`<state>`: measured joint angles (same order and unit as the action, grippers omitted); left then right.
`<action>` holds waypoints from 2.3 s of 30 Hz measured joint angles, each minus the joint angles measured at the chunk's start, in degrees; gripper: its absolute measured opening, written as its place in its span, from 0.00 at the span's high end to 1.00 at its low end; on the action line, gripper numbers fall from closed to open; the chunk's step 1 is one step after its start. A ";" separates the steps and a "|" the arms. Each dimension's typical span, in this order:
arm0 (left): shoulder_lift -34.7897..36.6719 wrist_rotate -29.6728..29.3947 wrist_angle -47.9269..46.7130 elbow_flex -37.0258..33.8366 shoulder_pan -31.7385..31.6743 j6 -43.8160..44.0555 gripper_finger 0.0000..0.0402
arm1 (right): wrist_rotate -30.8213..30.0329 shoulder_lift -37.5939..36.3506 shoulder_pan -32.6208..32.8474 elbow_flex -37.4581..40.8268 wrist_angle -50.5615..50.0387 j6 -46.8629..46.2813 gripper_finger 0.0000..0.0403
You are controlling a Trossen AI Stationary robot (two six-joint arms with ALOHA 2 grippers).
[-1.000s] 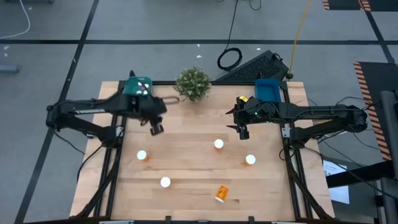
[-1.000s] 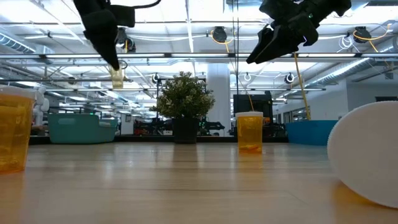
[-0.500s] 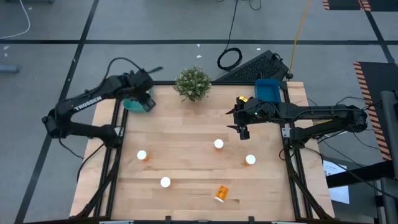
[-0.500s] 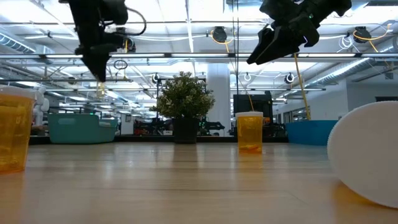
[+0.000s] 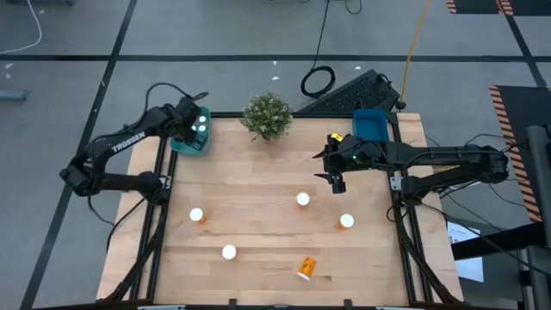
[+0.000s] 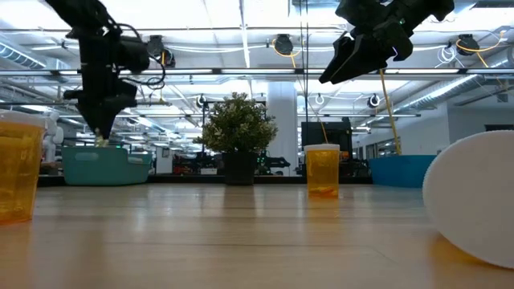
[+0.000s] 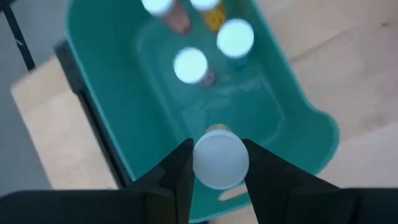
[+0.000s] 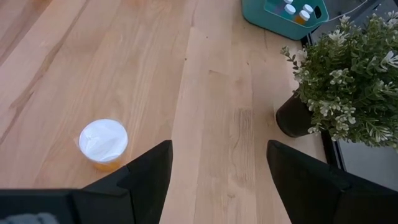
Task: Pick and place medicine bottles into bin by pill shape (circle, oval)
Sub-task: Put the yellow pill bottle into the green bin, then put the big orange pill bottle into the blue bin
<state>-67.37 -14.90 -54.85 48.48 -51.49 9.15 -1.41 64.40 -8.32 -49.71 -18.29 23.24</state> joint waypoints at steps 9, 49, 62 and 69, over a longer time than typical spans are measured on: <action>0.00 -0.37 8.82 -6.45 -0.04 0.48 0.69 | 0.01 0.00 0.00 0.00 0.49 0.00 0.37; -4.68 1.49 18.51 -10.77 -1.37 4.70 0.62 | 0.11 0.00 0.02 0.00 1.12 -1.13 0.37; -4.66 0.44 14.40 -5.92 -1.37 4.47 0.46 | 0.14 0.00 0.01 0.00 1.08 -1.02 0.37; -2.70 -2.12 11.01 0.50 0.92 4.51 0.46 | 0.14 0.00 0.02 0.00 0.86 -1.55 0.37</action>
<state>-70.07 -17.02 -43.84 48.99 -50.56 13.66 -1.27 64.40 -8.29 -49.71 -17.43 21.70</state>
